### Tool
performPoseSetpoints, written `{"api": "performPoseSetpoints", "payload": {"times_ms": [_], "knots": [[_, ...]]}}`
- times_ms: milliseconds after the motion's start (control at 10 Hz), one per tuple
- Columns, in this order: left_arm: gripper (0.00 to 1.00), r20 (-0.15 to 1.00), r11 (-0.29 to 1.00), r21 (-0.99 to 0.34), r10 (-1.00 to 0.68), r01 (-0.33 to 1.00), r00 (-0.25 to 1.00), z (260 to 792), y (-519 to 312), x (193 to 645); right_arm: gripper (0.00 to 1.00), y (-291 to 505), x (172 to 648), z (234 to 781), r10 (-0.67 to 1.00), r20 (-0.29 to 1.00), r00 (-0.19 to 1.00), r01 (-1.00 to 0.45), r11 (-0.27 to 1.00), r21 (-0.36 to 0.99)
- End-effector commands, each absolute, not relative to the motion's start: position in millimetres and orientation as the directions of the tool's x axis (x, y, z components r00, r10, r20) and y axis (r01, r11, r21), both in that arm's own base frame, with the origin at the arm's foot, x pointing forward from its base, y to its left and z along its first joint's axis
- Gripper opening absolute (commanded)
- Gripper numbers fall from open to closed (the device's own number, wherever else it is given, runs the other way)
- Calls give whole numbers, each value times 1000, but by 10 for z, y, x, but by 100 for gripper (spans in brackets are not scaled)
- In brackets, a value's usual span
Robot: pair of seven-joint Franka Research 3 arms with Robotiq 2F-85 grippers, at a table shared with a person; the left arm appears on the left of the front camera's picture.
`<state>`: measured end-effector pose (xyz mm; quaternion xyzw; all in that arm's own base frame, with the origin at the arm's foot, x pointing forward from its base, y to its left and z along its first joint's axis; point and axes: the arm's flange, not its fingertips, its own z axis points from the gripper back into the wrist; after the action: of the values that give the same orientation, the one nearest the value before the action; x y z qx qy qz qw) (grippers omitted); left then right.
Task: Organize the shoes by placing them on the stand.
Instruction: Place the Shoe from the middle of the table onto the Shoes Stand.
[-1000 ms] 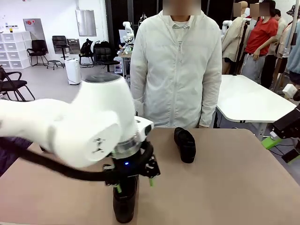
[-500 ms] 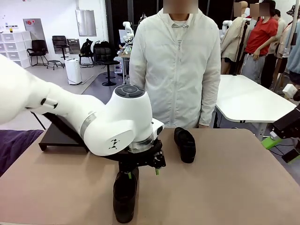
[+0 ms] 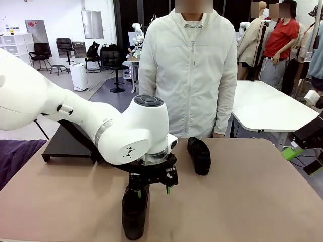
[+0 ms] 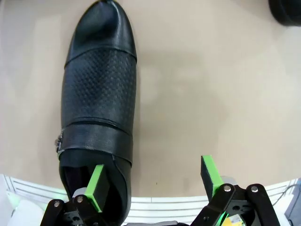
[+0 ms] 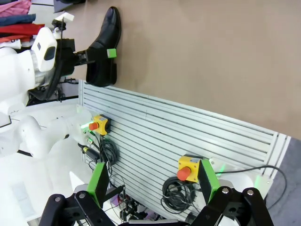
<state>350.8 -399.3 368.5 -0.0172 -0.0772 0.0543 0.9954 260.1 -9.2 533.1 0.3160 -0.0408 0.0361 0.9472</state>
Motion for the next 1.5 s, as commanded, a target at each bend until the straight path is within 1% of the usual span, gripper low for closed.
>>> {"api": "performPoseSetpoints", "payload": {"times_ms": [0,400,500,600,800,1000,1400], "knots": [[100,110,993,-17,117,-116,987,3616,-3976,3551,100,-87,2605,5372,31,91,995,-80,792,605],[100,77,988,3,151,-151,986,3531,-3904,3515,100,-87,2605,5372,31,91,995,-80,792,605],[40,84,989,6,150,-151,985,3533,-3898,3516,100,-87,2605,5372,31,91,995,-80,792,605],[0,83,988,9,151,-152,985,3527,-3903,3512,100,-87,2605,5372,31,91,995,-80,792,605],[0,60,988,3,154,-154,986,3535,-3880,3478,100,-87,2605,5372,31,91,995,-80,792,605],[0,75,990,21,136,-138,988,3593,-3874,3397,100,-87,2605,5372,31,91,995,-80,792,605],[0,58,991,41,122,-125,991,3546,-3871,3328,100,-87,2605,5372,31,91,995,-80,792,605]]}}
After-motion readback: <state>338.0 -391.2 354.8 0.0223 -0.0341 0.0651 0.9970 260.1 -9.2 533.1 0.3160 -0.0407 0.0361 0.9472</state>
